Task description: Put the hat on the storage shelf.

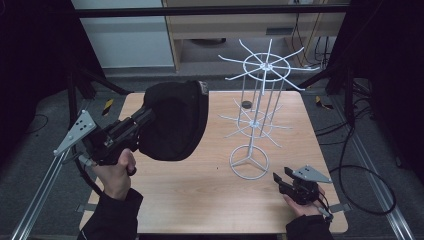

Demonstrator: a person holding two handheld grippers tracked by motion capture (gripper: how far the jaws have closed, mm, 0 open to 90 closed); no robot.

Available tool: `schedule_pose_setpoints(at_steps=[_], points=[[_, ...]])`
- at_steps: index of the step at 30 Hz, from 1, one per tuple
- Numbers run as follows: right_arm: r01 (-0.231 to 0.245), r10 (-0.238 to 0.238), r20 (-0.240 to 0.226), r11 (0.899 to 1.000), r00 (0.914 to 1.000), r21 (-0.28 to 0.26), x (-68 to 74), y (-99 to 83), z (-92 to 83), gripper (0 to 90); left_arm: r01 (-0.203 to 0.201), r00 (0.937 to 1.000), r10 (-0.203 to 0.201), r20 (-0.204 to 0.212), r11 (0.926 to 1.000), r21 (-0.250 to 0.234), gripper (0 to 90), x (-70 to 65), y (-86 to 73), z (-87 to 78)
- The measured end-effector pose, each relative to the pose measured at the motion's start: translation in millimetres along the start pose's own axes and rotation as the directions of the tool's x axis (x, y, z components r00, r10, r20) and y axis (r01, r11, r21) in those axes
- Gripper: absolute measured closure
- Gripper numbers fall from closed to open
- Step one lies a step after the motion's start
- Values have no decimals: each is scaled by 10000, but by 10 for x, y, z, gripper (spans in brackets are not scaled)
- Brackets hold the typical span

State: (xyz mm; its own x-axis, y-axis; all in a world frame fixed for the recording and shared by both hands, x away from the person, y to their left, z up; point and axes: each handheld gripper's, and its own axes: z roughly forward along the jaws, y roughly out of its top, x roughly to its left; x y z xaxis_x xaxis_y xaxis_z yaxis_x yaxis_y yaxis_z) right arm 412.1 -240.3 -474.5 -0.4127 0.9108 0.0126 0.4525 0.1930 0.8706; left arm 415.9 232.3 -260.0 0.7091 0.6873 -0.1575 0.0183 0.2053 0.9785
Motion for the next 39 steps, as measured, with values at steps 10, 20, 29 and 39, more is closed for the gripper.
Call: schedule_pose_setpoints(at_steps=[10,20,29,39], points=[[36,-36,30,10000,10000,-12,-4,1,4,508,95,9995,-72,299,9971,-760,757,-108,232,100],[42,-42,22,10000,10000,-16,1,2,3,508,-63,9973,157,711,9914,-1308,758,-277,438,209],[45,-45,-16,10000,10000,32,6,2,9,508,-14,9935,139,1128,9939,-1098,758,-400,430,412],[-1,1,-62,10000,10000,58,7,2,11,506,17,9907,49,1357,9988,-483,756,-469,278,639]])
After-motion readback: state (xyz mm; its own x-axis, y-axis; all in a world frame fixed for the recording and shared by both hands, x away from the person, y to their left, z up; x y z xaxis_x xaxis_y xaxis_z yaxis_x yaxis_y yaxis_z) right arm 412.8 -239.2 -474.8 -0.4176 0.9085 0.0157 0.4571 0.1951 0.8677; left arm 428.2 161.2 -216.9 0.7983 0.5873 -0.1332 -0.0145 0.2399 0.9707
